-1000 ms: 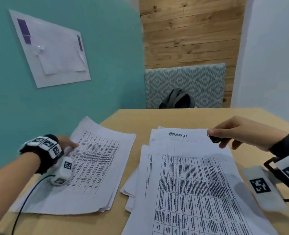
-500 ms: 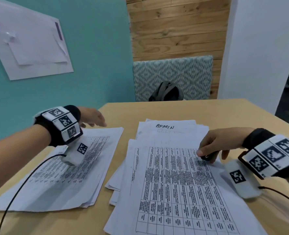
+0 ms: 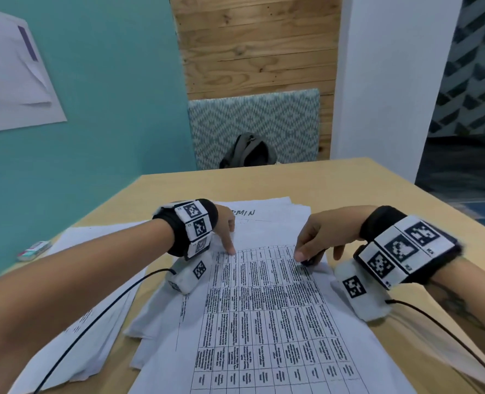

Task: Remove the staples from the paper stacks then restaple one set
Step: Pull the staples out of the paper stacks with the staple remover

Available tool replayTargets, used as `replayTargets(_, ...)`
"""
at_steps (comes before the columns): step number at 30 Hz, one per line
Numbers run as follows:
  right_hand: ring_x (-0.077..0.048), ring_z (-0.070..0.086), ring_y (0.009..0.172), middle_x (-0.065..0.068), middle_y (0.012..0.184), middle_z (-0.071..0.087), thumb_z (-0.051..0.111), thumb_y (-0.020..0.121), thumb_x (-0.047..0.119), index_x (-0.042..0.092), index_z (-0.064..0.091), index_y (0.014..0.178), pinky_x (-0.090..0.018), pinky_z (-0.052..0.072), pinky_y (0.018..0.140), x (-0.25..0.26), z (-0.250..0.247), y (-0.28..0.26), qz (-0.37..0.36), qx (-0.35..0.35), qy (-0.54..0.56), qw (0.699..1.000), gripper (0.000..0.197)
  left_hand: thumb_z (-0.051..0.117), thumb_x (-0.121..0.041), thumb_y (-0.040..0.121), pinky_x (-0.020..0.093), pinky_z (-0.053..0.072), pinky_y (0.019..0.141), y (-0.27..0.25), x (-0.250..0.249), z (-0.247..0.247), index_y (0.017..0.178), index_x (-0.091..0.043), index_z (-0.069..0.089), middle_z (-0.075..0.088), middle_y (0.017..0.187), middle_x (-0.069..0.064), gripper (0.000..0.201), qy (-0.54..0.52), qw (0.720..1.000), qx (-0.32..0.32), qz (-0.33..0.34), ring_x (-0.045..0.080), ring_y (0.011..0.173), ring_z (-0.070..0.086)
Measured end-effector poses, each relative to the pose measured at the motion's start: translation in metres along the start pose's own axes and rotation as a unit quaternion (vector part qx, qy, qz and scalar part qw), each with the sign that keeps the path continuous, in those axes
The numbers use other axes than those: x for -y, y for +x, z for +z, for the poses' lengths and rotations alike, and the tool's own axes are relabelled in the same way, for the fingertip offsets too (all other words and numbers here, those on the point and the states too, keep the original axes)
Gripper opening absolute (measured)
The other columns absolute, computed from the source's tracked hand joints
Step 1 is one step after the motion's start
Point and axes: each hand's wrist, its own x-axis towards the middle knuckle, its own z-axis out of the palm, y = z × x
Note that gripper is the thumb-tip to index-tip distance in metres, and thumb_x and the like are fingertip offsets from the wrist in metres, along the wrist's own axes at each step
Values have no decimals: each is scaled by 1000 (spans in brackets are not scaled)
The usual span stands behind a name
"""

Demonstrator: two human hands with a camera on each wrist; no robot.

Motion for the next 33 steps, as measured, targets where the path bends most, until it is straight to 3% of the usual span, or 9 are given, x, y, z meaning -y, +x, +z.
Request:
replayTargets(4, -5, 66, 86, 9, 83, 70, 61, 88, 37, 12, 69, 104, -17, 49, 62, -2, -1, 2, -3, 0, 9, 1000, 31, 70, -35, 80, 16, 26, 53, 7, 9, 1, 82, -17, 46, 44, 77, -4, 30, -35, 997, -58, 32, 8, 65, 37)
replayTargets(6, -8, 64, 80, 9, 78, 67, 58, 90, 36, 9, 68, 100, -17, 47, 58, -4, -2, 2, -9, -18, 24, 1000, 31, 70, -31, 81, 16, 29, 53, 9, 15, -1, 73, -18, 49, 46, 71, -8, 25, -64, 993, -86, 47, 6, 64, 40)
replayTargets(10, -8, 51, 67, 8, 79, 60, 51, 94, 35, 13, 63, 95, -18, 39, 50, -8, -10, 1, -23, -153, 39, 987, 25, 72, -23, 79, 19, 31, 52, 4, 25, -10, 63, -21, 47, 48, 66, -7, 30, -149, 974, -160, 62, 9, 63, 42)
replayTargets(13, -11, 44, 63, 5, 78, 59, 54, 93, 28, 8, 62, 99, -19, 35, 50, -15, -19, -1, -28, -222, 157, 962, 22, 73, -23, 78, 20, 33, 57, -5, 32, -22, 64, -20, 48, 52, 72, -2, 29, -188, 950, -231, 91, 13, 70, 45)
replayTargets(18, -9, 53, 61, -4, 88, 59, 53, 93, 26, 7, 64, 99, -15, 41, 47, -21, -26, -5, -59, -241, 312, 917, 23, 76, -17, 75, 21, 38, 65, -19, 45, -42, 62, -18, 50, 53, 67, -5, 29, -326, 853, -368, 175, 10, 67, 49)
replayTargets(24, -6, 53, 50, -6, 87, 60, 40, 96, 19, 6, 66, 98, -15, 41, 44, -8, -30, -8, -122, -264, 447, 846, 29, 77, -12, 72, 5, 38, 66, -40, 41, -59, 63, -20, 52, 53, 67, -6, 28, -394, 715, -508, 275, -7, 60, 48)
replayTargets(27, -7, 55, 52, -7, 90, 60, 42, 96, 19, 9, 67, 96, -15, 42, 44, -6, -33, -10, -134, -292, 445, 836, 27, 80, -23, 68, 11, 42, 73, -49, 42, -61, 66, -28, 55, 58, 71, -12, 26, -340, 705, -571, 248, -8, 68, 52)
replayTargets(30, -7, 56, 54, -7, 93, 61, 43, 96, 20, 10, 67, 97, -15, 42, 44, -6, -38, -14, -151, -309, 438, 831, 26, 81, -45, 58, 35, 47, 87, -53, 53, -54, 95, -32, 57, 60, 86, -15, 46, -327, 685, -628, 173, 12, 92, 61)
replayTargets(33, -7, 57, 55, -5, 92, 60, 41, 96, 19, 12, 66, 96, -14, 41, 44, -6, -45, -22, -175, -329, 435, 820, 26, 86, -29, 59, 29, 42, 85, -50, 67, -38, 122, -25, 43, 55, 97, -7, 77, -450, 650, -604, 105, 14, 96, 55)
